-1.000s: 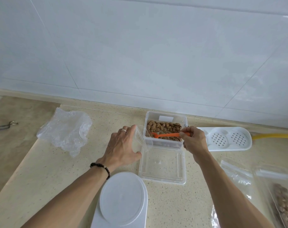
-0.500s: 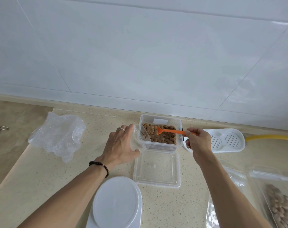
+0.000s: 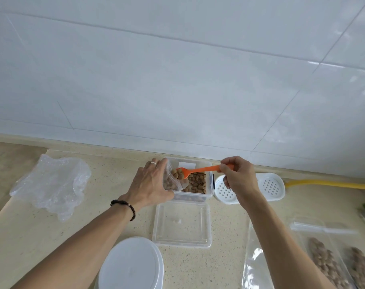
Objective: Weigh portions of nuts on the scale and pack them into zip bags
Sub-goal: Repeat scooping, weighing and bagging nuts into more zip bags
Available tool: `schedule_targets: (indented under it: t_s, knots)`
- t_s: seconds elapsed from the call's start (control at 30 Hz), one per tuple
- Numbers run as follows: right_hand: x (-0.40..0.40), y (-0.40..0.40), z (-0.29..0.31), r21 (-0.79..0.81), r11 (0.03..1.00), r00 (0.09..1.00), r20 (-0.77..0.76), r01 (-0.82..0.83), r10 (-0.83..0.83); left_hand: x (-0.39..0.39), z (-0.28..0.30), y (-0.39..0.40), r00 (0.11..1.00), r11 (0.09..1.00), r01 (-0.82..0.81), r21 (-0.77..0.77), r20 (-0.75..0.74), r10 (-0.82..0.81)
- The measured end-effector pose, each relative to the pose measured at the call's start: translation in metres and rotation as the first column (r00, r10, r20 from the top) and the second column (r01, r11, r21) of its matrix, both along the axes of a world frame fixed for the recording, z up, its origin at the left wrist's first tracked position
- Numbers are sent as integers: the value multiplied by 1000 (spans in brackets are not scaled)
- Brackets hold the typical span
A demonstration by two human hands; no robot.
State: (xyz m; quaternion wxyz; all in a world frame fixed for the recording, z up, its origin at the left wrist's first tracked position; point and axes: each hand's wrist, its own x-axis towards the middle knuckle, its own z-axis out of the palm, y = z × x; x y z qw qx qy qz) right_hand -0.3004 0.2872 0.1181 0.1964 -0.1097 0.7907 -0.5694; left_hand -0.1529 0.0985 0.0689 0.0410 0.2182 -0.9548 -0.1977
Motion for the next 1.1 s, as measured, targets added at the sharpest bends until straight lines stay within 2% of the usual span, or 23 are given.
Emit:
schedule_targets:
  t_s: [0.1,0.17,0.27,0.47,0.8,0.9,1.0,1.1]
  knots:
    - [9,-13,6,50,989,980,-136,-138,144,-2,-1,4,1000,998,12,57,-26,-10]
    - [16,-20,8,124,961,936,-226,-246,269,0,-4,6,999,994,5,110,-47,0]
    - [19,-23,12,157,927,885,-282,-339,371,5,-9,6,999,986,-4,165,-48,12]
    - [16,-18,23,128,939,880,-327,-321,345,12,-12,2,996,959,-63,276,-46,79]
    - [22,-17,18,194,931,859,-363,-310,361,11,-20,2,993,962,-85,259,-61,104]
    - [22,-14,20,105,972,892,-388,-209,234,11,-21,3,993,960,-81,267,-64,102]
    - [17,-7,19,-20,994,935,-342,-112,98,14,-24,1,993,964,-91,251,-54,108]
    - [14,-3,4,-31,999,953,-303,-34,24,21,-29,-4,992,965,-114,236,-30,125]
